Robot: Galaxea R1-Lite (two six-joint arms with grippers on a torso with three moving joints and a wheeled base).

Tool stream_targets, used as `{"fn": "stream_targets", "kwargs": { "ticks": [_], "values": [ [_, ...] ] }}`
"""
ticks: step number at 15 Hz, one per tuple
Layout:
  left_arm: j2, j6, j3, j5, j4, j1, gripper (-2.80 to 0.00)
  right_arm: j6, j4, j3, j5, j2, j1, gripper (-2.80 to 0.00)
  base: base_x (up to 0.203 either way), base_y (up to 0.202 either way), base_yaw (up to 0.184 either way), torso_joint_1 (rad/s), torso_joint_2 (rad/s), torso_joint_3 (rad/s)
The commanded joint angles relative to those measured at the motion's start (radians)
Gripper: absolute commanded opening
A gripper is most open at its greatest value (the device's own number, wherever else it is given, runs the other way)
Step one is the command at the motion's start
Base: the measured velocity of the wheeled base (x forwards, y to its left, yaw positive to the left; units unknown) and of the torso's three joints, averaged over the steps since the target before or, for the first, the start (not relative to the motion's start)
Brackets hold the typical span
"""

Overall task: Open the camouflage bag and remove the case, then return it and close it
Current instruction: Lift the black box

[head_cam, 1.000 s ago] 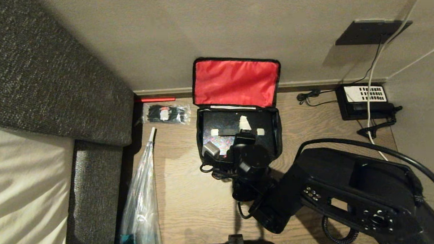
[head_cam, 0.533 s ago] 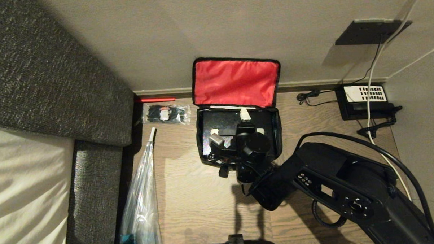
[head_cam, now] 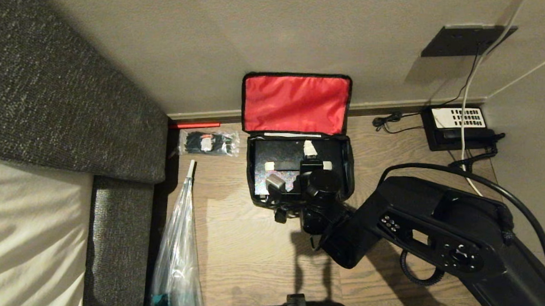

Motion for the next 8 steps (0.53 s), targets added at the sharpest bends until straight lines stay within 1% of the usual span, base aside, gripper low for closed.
{"fn": "stream_targets", "kwargs": {
  "ticks": [1, 4, 8],
  "values": [
    [-0.002, -0.001, 0.003, 0.001, 0.0, 0.001, -2.8, -0.009, -0.011, 0.077, -0.006, -0.06, 0.022, 0.0, 0.0, 0.0, 0.0, 0.0, 0.0, 0.0],
    [-0.002, -0.001, 0.003, 0.001, 0.001, 0.0, -2.8, -0.003, -0.029, 0.07, -0.013, -0.048, 0.035, 0.0, 0.0, 0.0, 0.0, 0.0, 0.0, 0.0],
    [-0.002, -0.001, 0.003, 0.001, 0.001, 0.0, -2.8, -0.002, -0.056, -0.01, -0.012, 0.0, 0.033, 0.0, 0.0, 0.0, 0.0, 0.0, 0.0, 0.0]
  ]
}}
